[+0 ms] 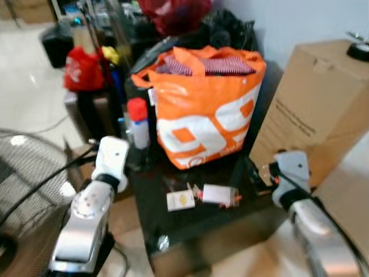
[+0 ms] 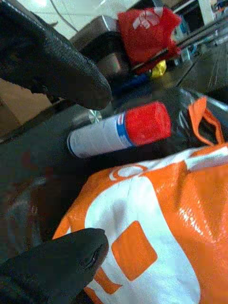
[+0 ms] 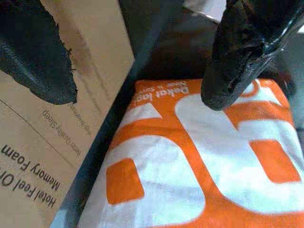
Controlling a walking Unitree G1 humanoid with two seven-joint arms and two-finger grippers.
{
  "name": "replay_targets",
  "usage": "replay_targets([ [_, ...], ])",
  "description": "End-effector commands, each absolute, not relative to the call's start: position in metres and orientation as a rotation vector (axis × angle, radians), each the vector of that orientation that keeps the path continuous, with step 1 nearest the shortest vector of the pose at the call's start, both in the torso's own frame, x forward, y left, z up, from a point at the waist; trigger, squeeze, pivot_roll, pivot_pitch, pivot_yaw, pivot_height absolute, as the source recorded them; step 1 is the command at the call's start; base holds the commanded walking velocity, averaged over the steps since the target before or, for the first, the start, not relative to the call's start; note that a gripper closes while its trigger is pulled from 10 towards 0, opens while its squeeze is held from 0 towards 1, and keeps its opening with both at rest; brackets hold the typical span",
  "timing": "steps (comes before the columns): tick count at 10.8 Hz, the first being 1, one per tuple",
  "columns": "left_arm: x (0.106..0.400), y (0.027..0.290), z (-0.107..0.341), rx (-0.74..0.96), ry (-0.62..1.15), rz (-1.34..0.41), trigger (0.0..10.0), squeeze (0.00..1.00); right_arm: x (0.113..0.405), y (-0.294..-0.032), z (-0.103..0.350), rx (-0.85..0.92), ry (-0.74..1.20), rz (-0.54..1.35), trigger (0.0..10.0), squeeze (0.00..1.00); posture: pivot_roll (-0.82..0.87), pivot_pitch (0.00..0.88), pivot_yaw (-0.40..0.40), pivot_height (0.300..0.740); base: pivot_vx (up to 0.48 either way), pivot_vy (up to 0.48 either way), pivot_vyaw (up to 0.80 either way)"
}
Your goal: Hang keys on a hook
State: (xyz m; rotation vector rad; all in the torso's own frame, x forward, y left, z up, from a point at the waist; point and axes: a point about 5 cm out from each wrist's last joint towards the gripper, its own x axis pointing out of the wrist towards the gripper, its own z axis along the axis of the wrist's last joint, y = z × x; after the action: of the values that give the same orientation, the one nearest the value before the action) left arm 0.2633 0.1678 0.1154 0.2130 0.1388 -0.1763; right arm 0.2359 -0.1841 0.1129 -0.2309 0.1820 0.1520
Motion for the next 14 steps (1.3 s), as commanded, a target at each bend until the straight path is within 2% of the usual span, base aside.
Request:
replay_targets([
  [1, 0.263, 0.164, 0.108, 0.245, 0.17, -0.227, 10.0, 0.0, 0.235, -0.187, 0.103, -0.233, 0.248, 0.183, 10.0, 0.0, -0.16, 0.0, 0.005, 0.74, 0.0, 0.0, 0.0],
  [2, 0.262, 0.165, 0.104, 0.275, 0.188, -0.255, 10.0, 0.0, 0.236, -0.188, 0.099, -0.239, 0.268, 0.2, 10.0, 0.0, -0.16, 0.0, 0.007, 0.74, 0.0, 0.0, 0.0],
  [3, 0.261, 0.167, 0.098, 0.3, 0.211, -0.291, 10.0, 0.0, 0.238, -0.189, 0.092, -0.224, 0.303, 0.222, 10.0, 0.33, -0.16, 0.0, 0.008, 0.74, 0.0, 0.0, 0.0],
  [4, 0.261, 0.168, 0.091, 0.333, 0.227, -0.336, 10.0, 0.0, 0.242, -0.189, 0.083, -0.222, 0.343, 0.262, 10.0, 1.0, -0.16, 0.0, 0.007, 0.74, 0.0, 0.0, 0.0],
  [6, 0.265, 0.166, 0.087, 0.286, 0.228, -0.319, 10.0, 0.0, 0.243, -0.184, 0.076, -0.251, 0.351, 0.289, 10.0, 1.0, -0.17, 0.003, 0.014, 0.74, 0.0, 0.0, 0.0],
  [9, 0.262, 0.155, 0.083, 0.234, 0.205, -0.31, 10.0, 0.0, 0.236, -0.177, 0.076, -0.209, 0.329, 0.309, 10.0, 1.0, -0.17, 0.006, 0.017, 0.74, 0.0, -0.431, 0.73],
  [11, 0.261, 0.153, 0.081, 0.254, 0.204, -0.326, 10.0, 0.0, 0.238, -0.179, 0.075, -0.239, 0.333, 0.307, 10.0, 1.0, -0.17, 0.005, 0.013, 0.74, 0.0, -0.452, 0.0],
  [12, 0.26, 0.154, 0.08, 0.259, 0.203, -0.321, 10.0, 0.0, 0.239, -0.178, 0.077, -0.237, 0.319, 0.314, 10.0, 1.0, -0.17, 0.004, 0.01, 0.74, 0.0, 0.0, 0.0],
  [13, 0.258, 0.158, 0.078, 0.256, 0.214, -0.299, 10.0, 0.0, 0.239, -0.175, 0.078, -0.237, 0.31, 0.329, 10.0, 0.02, -0.17, 0.0, 0.007, 0.74, 0.0, 0.0, 0.0],
  [14, 0.255, 0.161, 0.077, 0.259, 0.212, -0.295, 10.0, 0.0, 0.239, -0.172, 0.079, -0.224, 0.308, 0.341, 10.0, 0.0, -0.16, 0.0, 0.005, 0.74, 0.0, 0.0, 0.0],
])
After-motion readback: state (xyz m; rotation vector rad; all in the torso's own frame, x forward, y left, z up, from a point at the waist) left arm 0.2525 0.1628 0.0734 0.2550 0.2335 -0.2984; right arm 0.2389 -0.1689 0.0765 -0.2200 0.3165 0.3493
